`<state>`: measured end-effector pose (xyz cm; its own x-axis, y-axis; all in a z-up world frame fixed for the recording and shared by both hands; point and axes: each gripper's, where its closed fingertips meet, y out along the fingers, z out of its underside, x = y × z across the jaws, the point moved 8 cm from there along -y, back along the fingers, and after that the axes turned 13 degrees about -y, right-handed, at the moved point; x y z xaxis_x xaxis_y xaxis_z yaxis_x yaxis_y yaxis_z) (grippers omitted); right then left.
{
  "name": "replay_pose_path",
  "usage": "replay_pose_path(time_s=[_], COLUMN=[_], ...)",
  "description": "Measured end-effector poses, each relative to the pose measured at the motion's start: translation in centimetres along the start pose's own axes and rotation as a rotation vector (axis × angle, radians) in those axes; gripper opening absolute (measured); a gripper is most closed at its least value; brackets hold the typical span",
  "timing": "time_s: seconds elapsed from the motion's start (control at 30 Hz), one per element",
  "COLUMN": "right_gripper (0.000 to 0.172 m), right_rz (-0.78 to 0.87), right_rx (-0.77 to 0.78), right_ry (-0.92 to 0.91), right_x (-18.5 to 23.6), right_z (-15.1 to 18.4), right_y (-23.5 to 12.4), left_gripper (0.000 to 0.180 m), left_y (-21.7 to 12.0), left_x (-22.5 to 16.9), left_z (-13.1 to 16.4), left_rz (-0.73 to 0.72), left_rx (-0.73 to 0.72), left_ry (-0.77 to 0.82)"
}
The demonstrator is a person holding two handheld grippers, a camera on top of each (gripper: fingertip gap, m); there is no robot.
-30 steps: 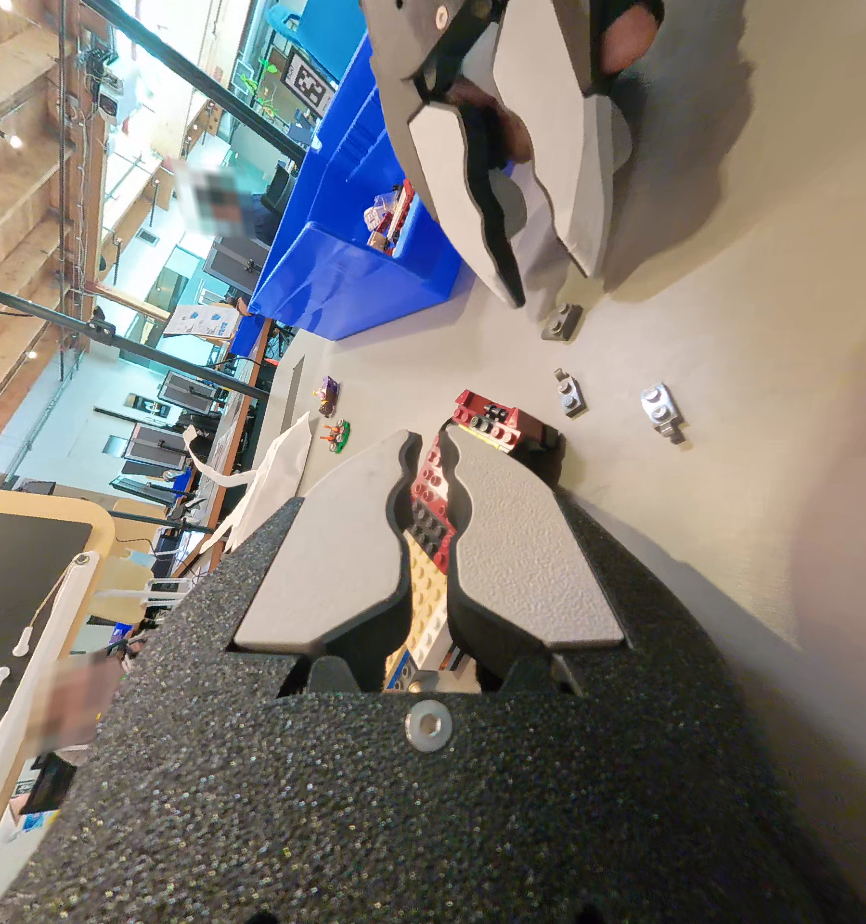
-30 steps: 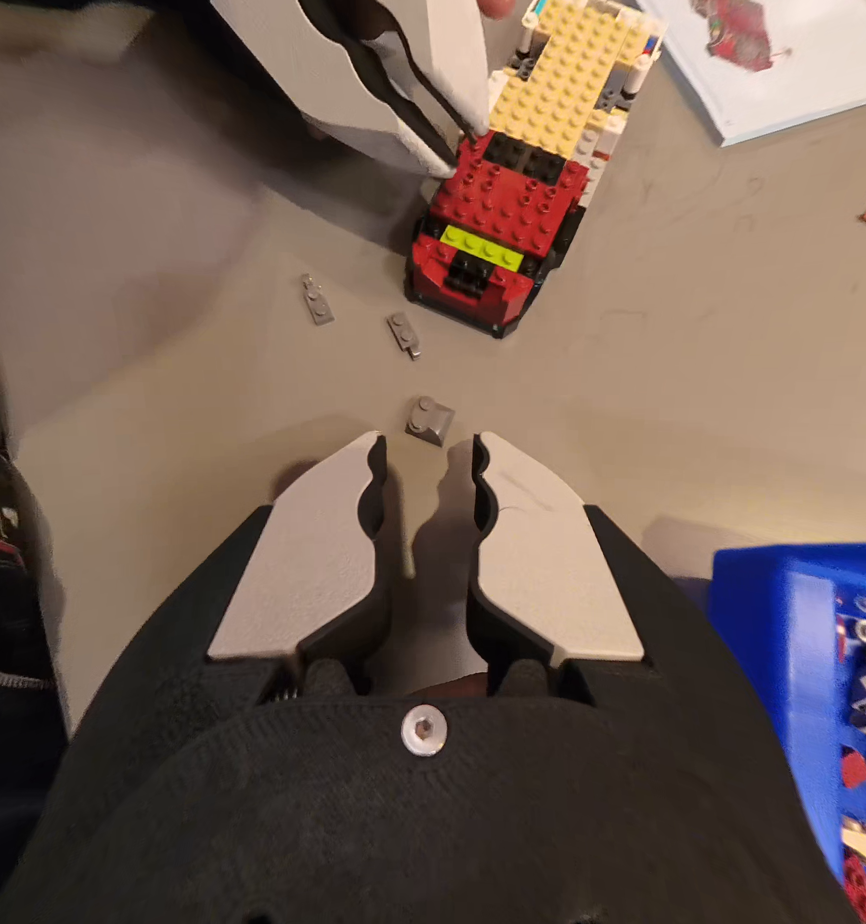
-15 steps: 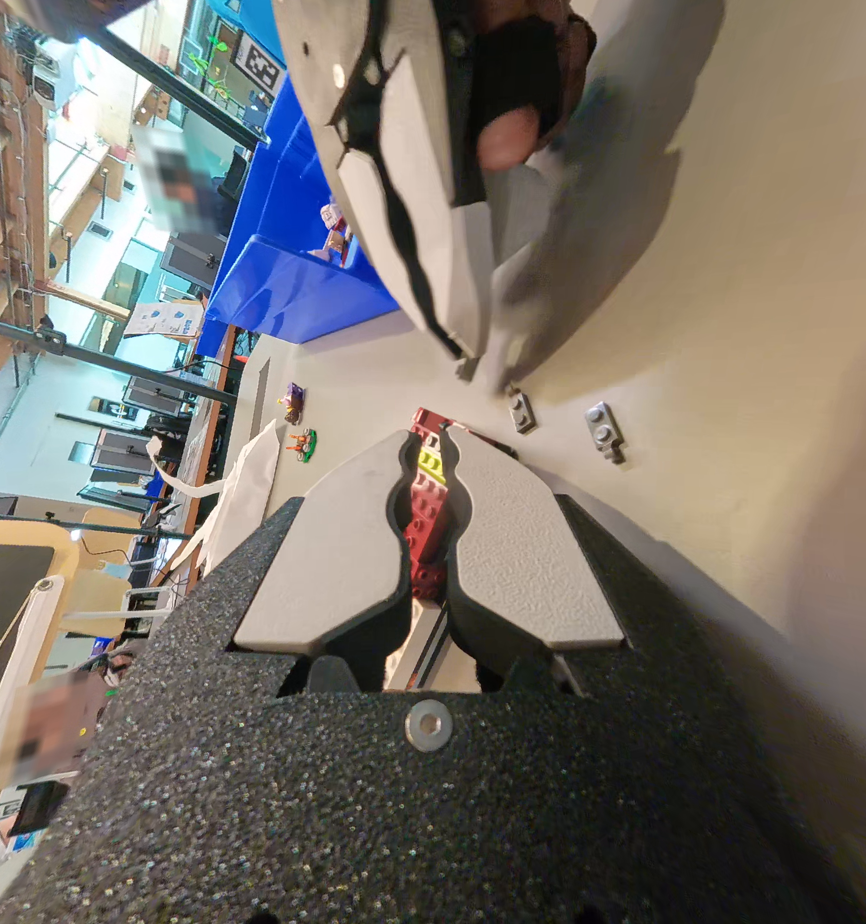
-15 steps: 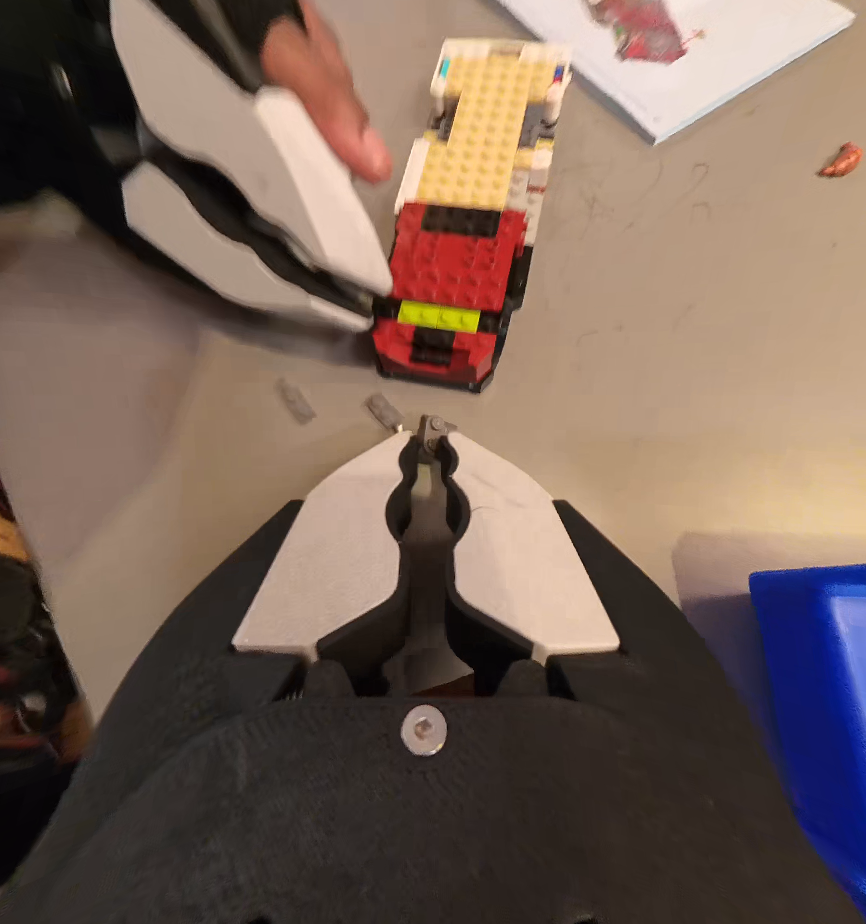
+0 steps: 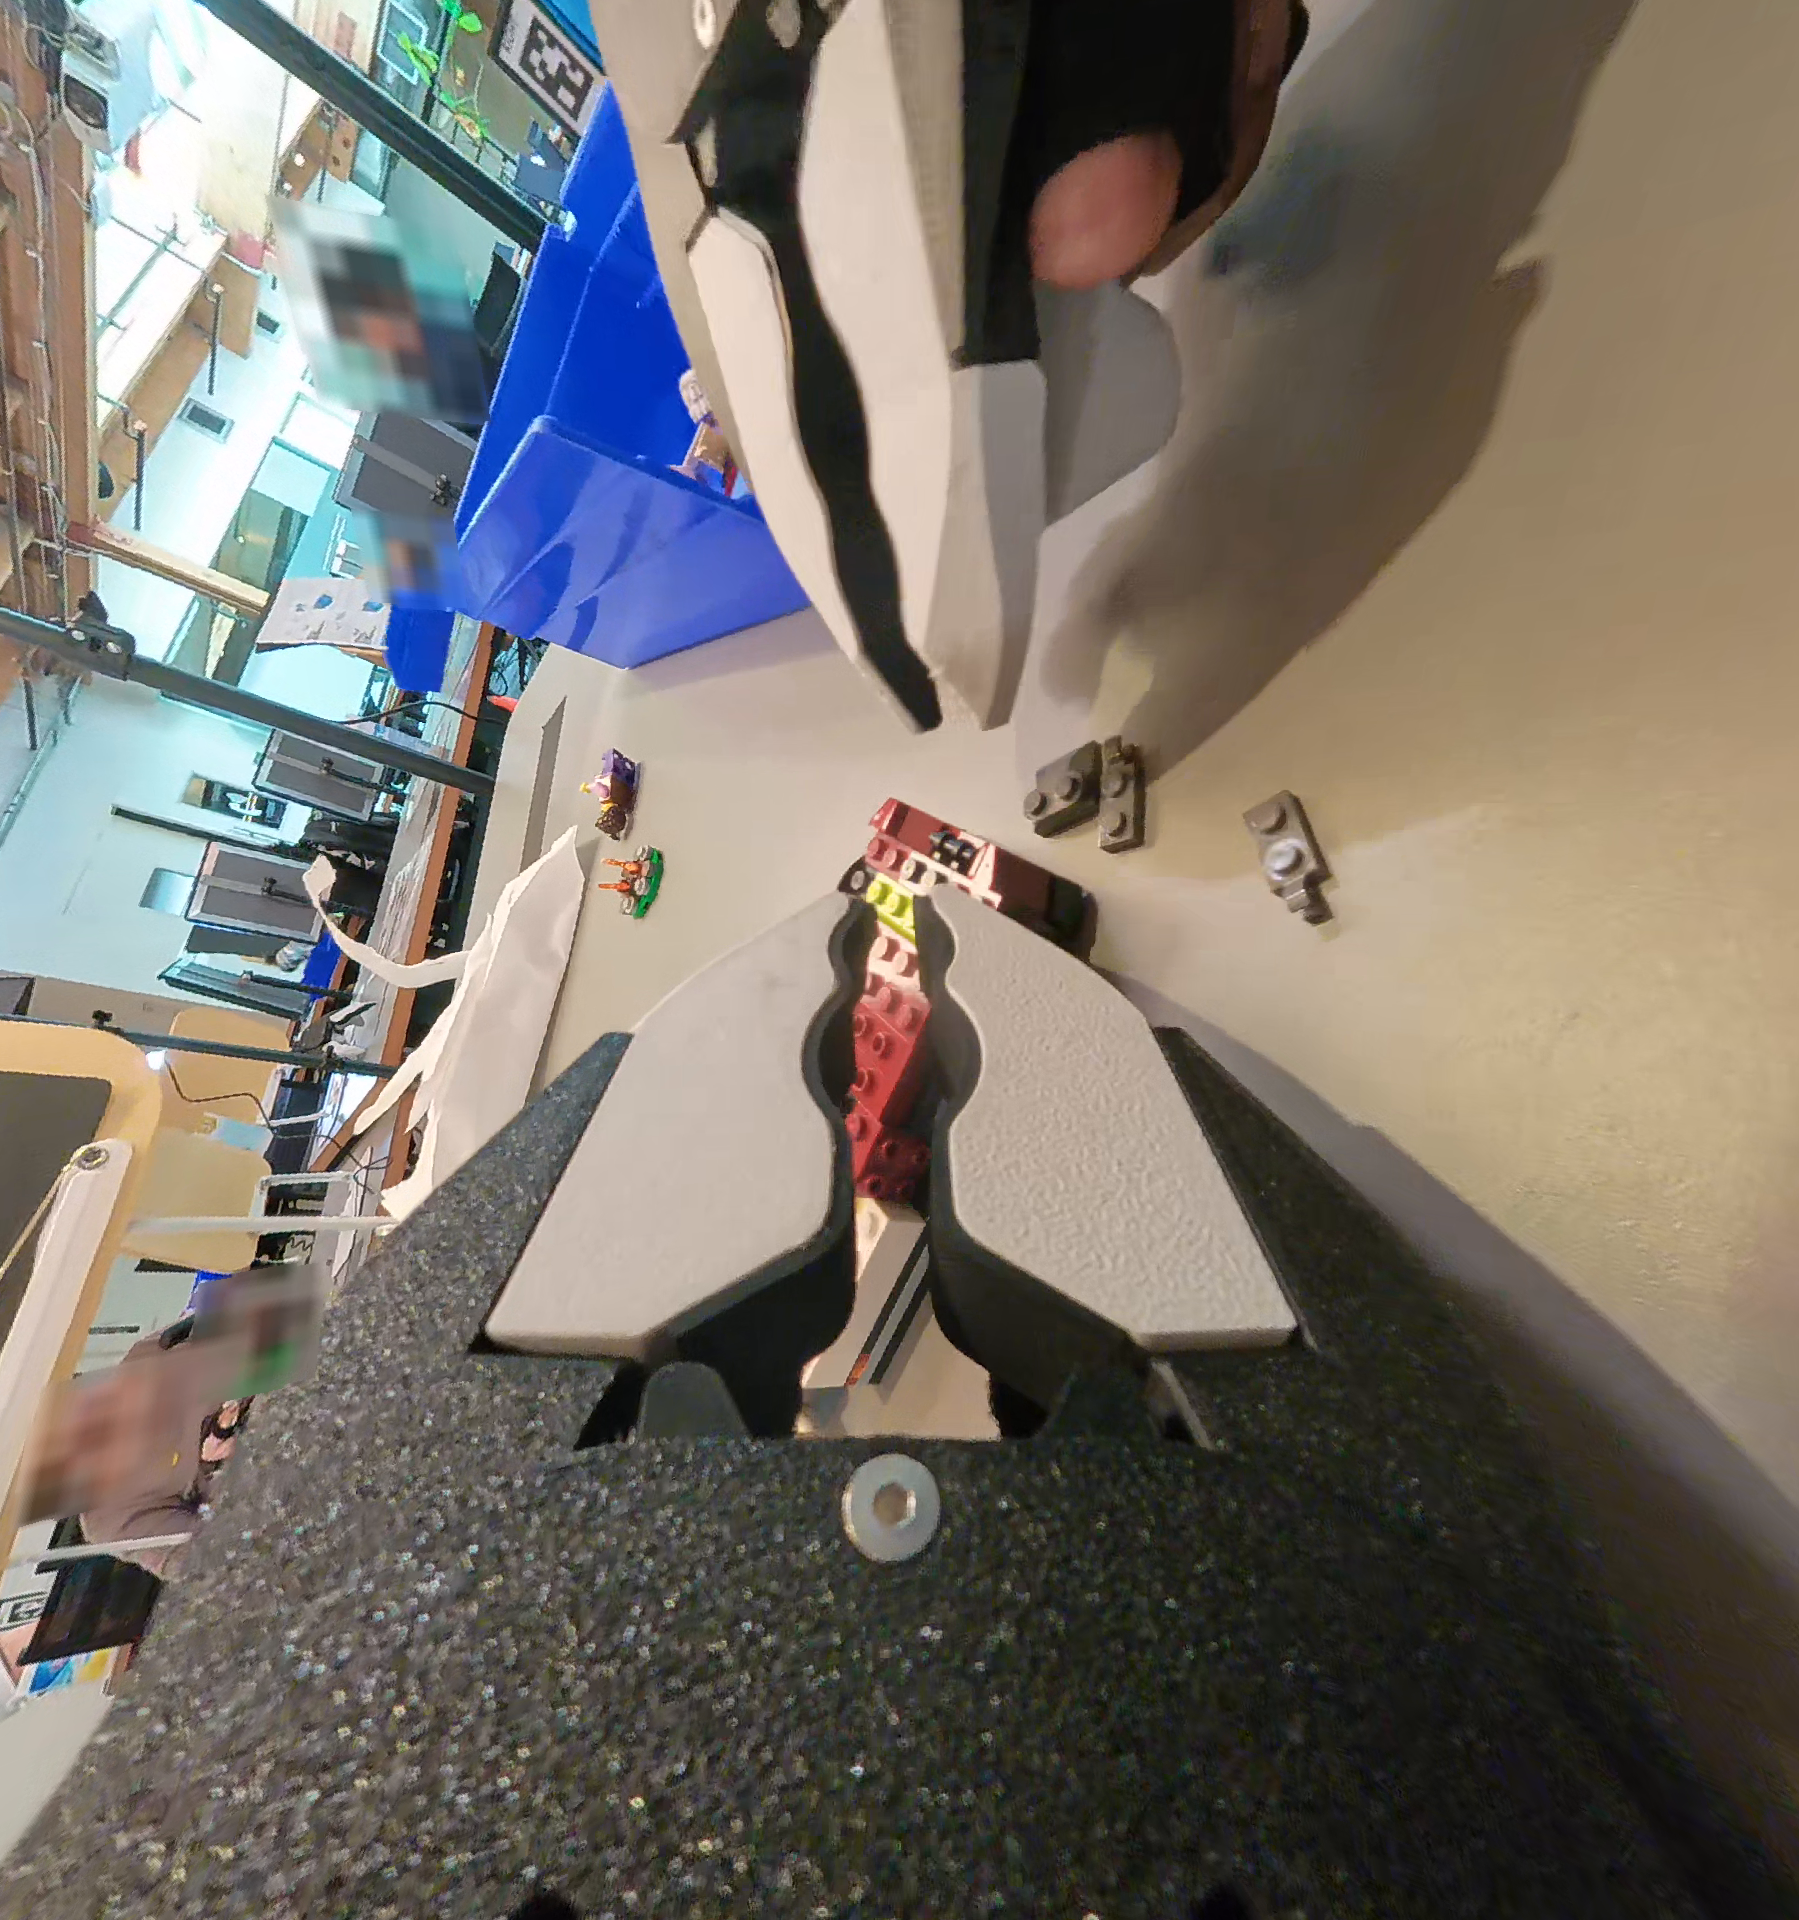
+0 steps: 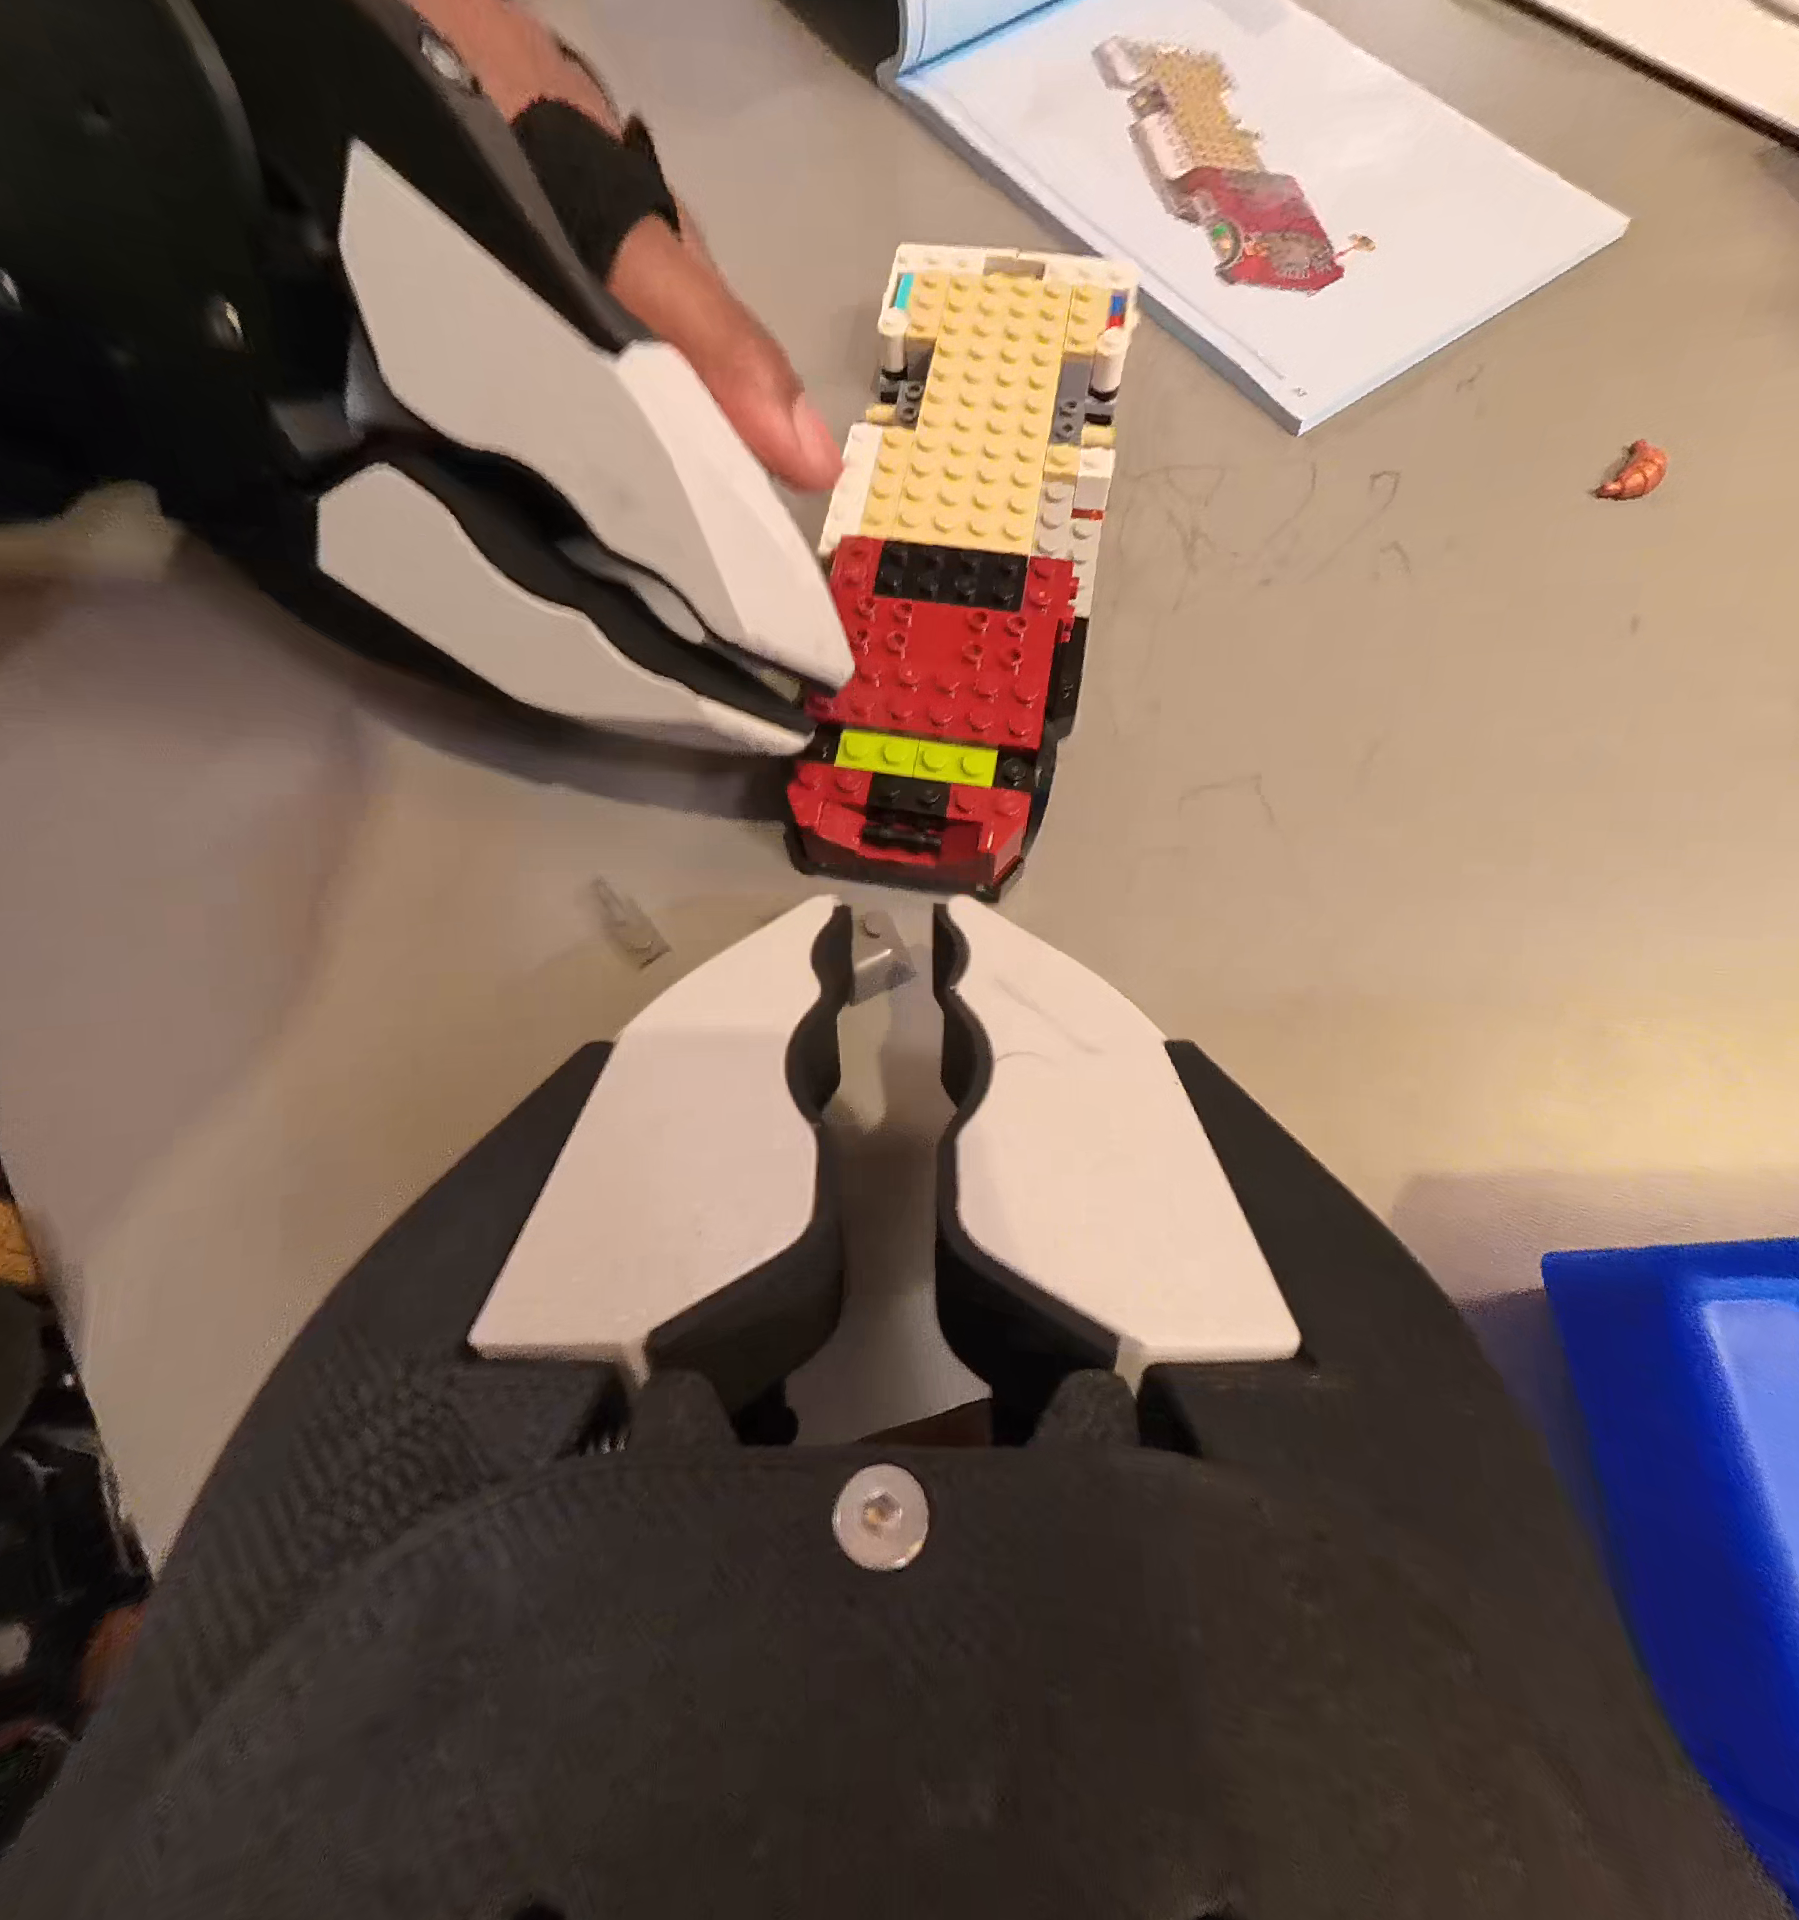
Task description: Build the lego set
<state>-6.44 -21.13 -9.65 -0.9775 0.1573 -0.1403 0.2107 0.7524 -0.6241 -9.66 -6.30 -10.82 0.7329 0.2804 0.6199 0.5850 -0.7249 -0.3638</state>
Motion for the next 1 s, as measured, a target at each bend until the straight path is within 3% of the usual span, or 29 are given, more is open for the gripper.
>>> replay_pose_path(time_s=[0.23,0.4,0.7,1.0], right_gripper=[0.027,0.030,0.020,0.016], right_rz=[-0.092,-0.193,-0.212,-0.091], right_rx=[0.019,0.057,0.100,0.080], right_ry=[-0.196,-0.232,-0.163,-0.064], right_x=[-0.8,-1.4,-0.5,0.0], right_z=[0.5,0.8,0.4,0.2], right_y=[0.7,1.5,2.2,1.5], left_gripper=[0.009,0.010,0.010,0.009], left_y=[-0.2,-0.7,-0.9,-1.0], left_x=[0.1,0.1,0.5,0.8], left_z=[0.1,0.3,0.8,0.9], left_rz=[0.005,0.031,0.025,-0.010], left_rx=[-0.005,-0.029,-0.012,0.008], left_ry=[0.008,0.009,-0.002,-0.005])
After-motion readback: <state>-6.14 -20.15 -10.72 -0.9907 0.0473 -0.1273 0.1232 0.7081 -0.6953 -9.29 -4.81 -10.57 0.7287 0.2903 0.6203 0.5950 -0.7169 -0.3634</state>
